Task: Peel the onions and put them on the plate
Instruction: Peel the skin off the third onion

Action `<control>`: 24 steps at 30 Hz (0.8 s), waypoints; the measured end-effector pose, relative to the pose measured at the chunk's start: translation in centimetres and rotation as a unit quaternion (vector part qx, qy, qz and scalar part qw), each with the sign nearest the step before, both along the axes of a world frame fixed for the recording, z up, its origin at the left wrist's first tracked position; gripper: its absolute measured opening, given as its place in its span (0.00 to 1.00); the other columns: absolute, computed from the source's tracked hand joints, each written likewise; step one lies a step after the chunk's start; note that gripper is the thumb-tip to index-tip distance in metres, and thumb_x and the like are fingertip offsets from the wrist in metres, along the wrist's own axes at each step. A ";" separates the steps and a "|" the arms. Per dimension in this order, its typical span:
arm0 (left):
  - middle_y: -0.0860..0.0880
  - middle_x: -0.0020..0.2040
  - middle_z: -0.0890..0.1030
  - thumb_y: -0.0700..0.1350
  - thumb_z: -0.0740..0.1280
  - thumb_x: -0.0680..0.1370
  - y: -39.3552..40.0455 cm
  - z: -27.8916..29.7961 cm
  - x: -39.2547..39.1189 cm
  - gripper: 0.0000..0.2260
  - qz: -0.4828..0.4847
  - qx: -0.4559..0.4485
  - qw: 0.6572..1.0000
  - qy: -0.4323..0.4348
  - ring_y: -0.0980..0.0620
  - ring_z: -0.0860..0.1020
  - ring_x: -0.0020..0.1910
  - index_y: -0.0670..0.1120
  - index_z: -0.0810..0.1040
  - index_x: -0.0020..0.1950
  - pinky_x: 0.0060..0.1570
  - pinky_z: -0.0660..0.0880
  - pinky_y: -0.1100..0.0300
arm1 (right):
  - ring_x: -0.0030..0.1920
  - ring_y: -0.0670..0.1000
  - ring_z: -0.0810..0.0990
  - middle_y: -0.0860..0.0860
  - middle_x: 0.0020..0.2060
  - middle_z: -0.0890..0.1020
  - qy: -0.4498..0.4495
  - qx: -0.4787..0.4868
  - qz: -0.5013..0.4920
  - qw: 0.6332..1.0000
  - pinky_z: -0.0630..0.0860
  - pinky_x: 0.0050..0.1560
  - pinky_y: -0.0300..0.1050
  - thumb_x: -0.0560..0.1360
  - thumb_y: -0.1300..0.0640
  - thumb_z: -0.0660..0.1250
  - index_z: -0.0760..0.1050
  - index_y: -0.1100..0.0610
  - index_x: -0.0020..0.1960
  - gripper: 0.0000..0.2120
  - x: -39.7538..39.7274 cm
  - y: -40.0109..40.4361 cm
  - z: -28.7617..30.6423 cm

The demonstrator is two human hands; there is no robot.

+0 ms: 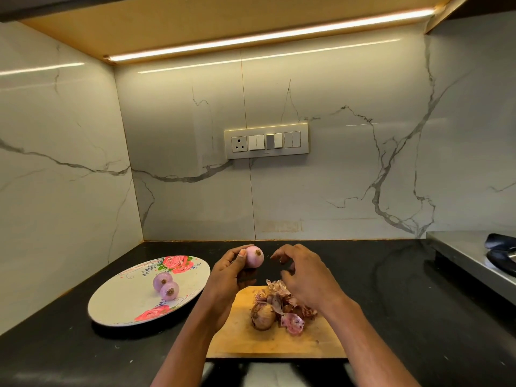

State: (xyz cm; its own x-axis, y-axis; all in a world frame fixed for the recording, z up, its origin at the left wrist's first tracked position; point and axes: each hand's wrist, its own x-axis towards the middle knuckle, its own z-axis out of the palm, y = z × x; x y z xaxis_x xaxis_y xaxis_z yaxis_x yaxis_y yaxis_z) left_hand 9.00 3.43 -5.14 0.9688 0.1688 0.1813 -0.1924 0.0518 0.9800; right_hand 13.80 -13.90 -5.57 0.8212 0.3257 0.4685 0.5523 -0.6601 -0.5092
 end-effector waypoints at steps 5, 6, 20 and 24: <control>0.43 0.56 0.79 0.47 0.56 0.85 -0.1 0.1 0.1 0.10 0.022 -0.024 0.999 0.009 0.45 0.79 0.55 0.50 0.77 0.59 0.51 0.78 0.55 | 0.54 0.42 0.77 0.42 0.55 0.78 -0.006 0.018 0.005 1.000 0.77 0.56 0.41 0.81 0.49 0.65 0.77 0.44 0.61 0.09 0.0 -0.2 0.1; 0.43 0.56 0.79 0.48 0.57 0.85 -0.1 0.1 0.1 0.10 0.027 -0.029 0.999 0.011 0.45 0.79 0.54 0.50 0.77 0.59 0.50 0.78 0.55 | 0.52 0.42 0.77 0.42 0.53 0.78 -0.004 0.016 0.005 1.000 0.77 0.54 0.41 0.81 0.47 0.64 0.77 0.44 0.58 0.08 0.0 -0.1 0.1; 0.44 0.54 0.80 0.53 0.55 0.85 -0.2 0.0 0.3 0.12 0.037 0.035 0.998 0.036 0.46 0.80 0.52 0.53 0.77 0.56 0.50 0.78 0.56 | 0.52 0.38 0.79 0.38 0.51 0.81 0.018 0.133 0.057 0.989 0.77 0.54 0.35 0.76 0.49 0.72 0.78 0.45 0.60 0.13 -0.3 0.6 0.4; 0.46 0.54 0.80 0.53 0.53 0.86 -0.5 0.0 0.2 0.14 0.024 0.064 0.997 0.036 0.48 0.80 0.53 0.53 0.78 0.54 0.48 0.78 0.57 | 0.51 0.38 0.79 0.39 0.50 0.83 0.016 0.163 0.078 0.983 0.73 0.49 0.29 0.74 0.46 0.73 0.82 0.46 0.57 0.13 -0.7 1.4 0.5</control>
State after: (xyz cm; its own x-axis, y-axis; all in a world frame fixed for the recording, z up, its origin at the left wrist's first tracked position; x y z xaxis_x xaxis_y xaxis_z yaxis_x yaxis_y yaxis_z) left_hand 9.19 2.94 -5.16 0.9717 0.1946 0.1339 -0.1197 -0.0826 0.9894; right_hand 13.13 -12.50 -5.03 0.7892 0.2859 0.5435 0.6142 -0.3682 -0.6980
